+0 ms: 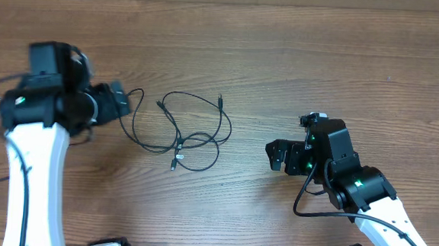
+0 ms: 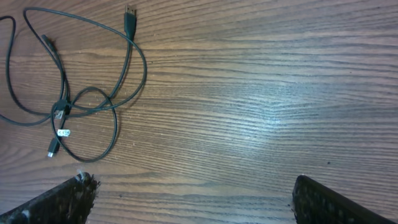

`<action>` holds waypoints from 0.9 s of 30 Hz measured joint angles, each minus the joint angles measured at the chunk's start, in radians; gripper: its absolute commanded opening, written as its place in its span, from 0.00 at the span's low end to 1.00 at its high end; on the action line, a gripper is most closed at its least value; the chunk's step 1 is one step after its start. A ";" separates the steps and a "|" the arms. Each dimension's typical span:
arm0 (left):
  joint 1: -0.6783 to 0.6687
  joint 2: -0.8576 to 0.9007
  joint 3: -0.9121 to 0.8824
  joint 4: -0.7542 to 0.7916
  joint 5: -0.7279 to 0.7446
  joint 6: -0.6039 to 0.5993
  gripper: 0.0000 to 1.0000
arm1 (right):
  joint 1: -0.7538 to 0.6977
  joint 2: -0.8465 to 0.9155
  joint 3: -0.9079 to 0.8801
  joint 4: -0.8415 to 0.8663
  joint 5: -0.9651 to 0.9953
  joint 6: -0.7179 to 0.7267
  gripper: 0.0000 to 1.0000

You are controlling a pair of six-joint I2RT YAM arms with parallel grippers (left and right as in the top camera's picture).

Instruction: Untangle cables

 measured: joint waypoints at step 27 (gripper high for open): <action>-0.268 0.348 -0.245 0.251 -0.014 -0.681 1.00 | 0.000 0.000 0.000 0.000 0.000 0.000 0.99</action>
